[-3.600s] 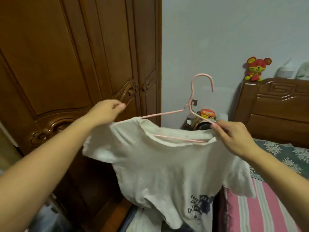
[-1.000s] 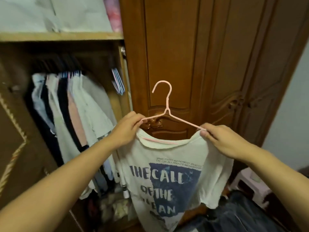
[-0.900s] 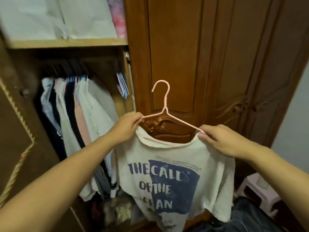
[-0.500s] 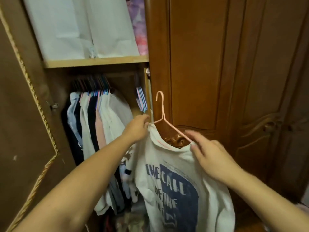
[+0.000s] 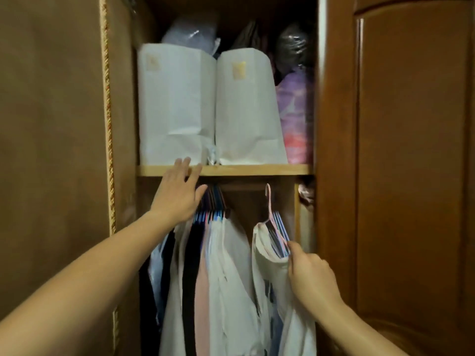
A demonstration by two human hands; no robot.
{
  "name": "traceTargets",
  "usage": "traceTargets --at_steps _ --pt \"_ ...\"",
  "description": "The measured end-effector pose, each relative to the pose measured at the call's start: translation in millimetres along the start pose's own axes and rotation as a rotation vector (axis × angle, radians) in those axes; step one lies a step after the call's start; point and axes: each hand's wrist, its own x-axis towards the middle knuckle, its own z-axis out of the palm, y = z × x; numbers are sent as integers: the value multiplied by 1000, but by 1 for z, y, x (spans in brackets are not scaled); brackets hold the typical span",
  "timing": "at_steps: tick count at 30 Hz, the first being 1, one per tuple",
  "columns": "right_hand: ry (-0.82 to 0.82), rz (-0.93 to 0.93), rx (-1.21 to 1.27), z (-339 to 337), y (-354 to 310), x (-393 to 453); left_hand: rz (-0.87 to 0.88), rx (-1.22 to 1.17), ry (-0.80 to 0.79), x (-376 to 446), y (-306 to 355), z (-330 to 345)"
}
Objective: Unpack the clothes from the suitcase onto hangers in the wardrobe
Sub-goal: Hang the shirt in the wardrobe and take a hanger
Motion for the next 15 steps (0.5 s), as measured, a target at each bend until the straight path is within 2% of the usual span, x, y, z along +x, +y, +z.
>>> traceTargets --at_steps 2,5,10,13,15 --pt "8 32 -7 23 -4 30 20 54 11 25 -16 14" --pt "38 72 10 46 -5 84 53 121 131 69 -28 23" --pt "26 100 -46 100 -14 163 -71 90 311 110 -31 41" --pt "-18 91 20 151 -20 184 -42 117 328 111 -35 48" --pt "14 104 162 177 -24 175 -54 118 346 112 -35 49"
